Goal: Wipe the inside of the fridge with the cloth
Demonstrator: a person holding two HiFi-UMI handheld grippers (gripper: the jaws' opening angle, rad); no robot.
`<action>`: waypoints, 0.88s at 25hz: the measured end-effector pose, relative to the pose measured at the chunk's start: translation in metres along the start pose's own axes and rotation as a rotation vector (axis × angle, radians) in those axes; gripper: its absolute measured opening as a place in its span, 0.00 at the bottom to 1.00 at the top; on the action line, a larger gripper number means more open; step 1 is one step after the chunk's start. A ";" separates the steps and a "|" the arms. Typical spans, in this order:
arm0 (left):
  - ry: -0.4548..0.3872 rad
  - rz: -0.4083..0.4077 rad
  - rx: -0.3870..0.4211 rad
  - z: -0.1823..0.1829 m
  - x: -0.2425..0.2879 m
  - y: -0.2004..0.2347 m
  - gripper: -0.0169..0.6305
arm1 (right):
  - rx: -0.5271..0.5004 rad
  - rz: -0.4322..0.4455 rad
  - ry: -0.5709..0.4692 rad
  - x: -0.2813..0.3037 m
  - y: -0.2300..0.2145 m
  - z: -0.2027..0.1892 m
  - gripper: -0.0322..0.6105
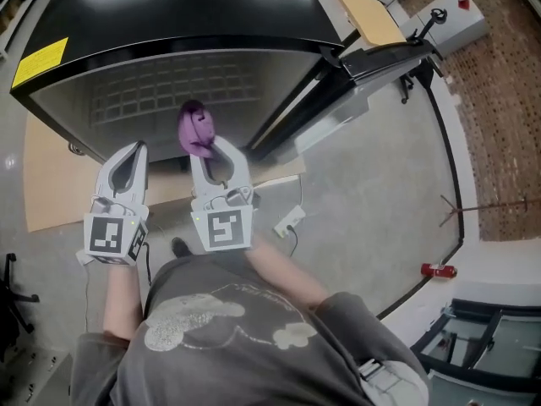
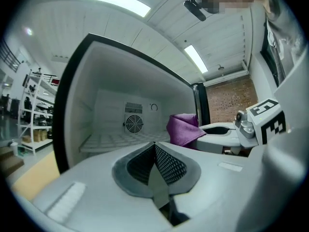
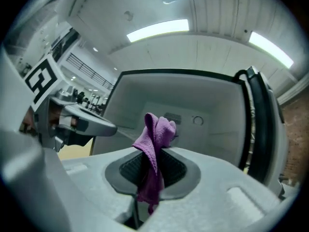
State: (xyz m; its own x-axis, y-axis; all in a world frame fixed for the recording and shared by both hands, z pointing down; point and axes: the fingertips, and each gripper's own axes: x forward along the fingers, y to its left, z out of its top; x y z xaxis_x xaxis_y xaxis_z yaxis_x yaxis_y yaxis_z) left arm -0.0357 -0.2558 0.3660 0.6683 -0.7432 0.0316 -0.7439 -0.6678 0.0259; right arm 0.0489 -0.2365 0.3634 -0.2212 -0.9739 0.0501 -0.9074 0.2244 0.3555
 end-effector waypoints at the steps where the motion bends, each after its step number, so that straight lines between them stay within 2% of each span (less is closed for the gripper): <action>1: 0.008 0.025 0.000 -0.006 -0.006 0.007 0.05 | -0.008 0.039 -0.002 0.003 0.016 -0.005 0.12; 6: 0.042 0.161 0.010 -0.021 -0.038 0.043 0.05 | -0.032 0.228 -0.005 0.020 0.083 -0.027 0.12; 10: 0.057 0.235 -0.003 -0.028 -0.059 0.065 0.05 | 0.019 0.320 0.015 0.050 0.113 -0.038 0.11; 17: 0.052 0.280 -0.008 -0.031 -0.075 0.097 0.05 | 0.048 0.363 0.051 0.127 0.143 -0.065 0.12; 22: 0.043 0.268 -0.002 -0.030 -0.075 0.112 0.05 | 0.048 0.349 0.063 0.167 0.146 -0.069 0.12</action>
State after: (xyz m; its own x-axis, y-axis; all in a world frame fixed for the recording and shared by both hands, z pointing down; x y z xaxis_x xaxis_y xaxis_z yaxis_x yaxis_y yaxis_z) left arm -0.1699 -0.2736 0.3968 0.4467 -0.8910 0.0804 -0.8943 -0.4472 0.0128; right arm -0.0961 -0.3681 0.4882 -0.4993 -0.8382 0.2192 -0.7971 0.5436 0.2629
